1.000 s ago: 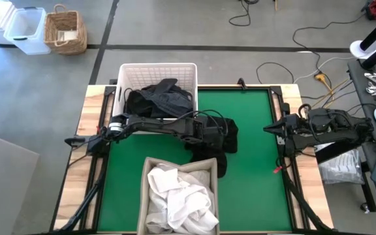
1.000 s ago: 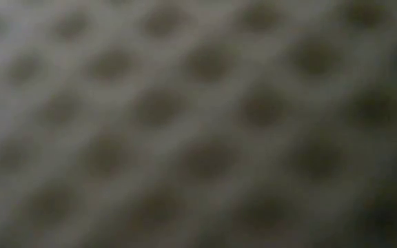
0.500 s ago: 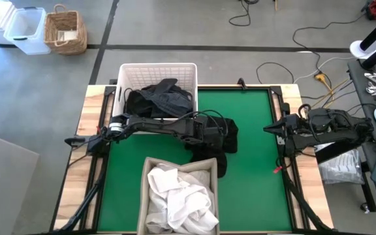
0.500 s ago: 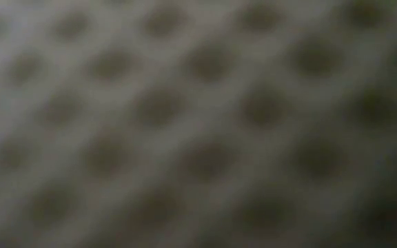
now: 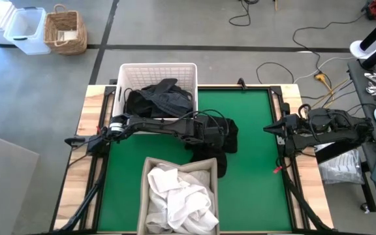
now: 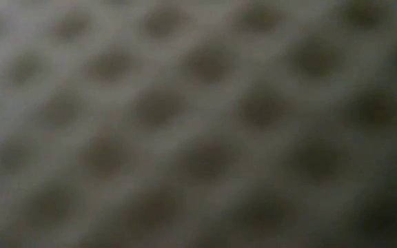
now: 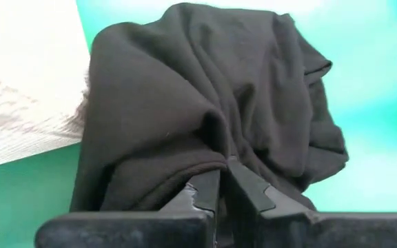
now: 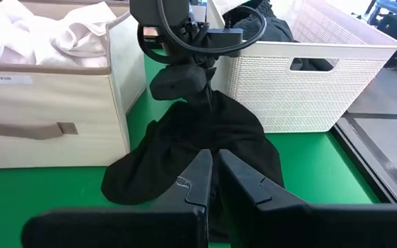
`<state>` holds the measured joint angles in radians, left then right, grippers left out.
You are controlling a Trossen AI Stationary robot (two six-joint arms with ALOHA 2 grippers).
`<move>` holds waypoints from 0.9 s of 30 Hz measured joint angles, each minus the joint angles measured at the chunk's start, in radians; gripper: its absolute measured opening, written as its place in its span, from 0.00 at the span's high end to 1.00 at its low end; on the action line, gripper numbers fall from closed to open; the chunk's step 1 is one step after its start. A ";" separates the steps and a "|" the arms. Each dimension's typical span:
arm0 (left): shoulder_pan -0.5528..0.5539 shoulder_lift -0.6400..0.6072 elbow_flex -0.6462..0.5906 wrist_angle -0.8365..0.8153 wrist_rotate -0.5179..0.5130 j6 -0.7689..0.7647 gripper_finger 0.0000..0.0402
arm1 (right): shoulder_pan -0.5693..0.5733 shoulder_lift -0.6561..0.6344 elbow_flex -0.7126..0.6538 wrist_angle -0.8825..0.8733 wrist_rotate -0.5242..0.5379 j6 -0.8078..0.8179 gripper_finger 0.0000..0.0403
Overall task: Sort clothes
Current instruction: Put the black shirt into the white bin
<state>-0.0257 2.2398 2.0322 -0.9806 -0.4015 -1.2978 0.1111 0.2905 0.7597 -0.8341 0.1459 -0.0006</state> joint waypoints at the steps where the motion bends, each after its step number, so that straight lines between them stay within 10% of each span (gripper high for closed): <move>1: 0.000 0.000 0.000 0.012 0.001 0.008 1.00 | 0.000 0.000 0.000 0.000 0.000 0.000 0.96; 27: -0.069 0.001 0.271 -0.096 -0.057 0.153 1.00 | 0.000 0.000 0.000 -0.029 0.000 0.007 0.96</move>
<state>-0.0950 2.2410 2.3036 -1.0768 -0.4589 -1.1449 0.1108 0.2903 0.7597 -0.8629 0.1459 0.0065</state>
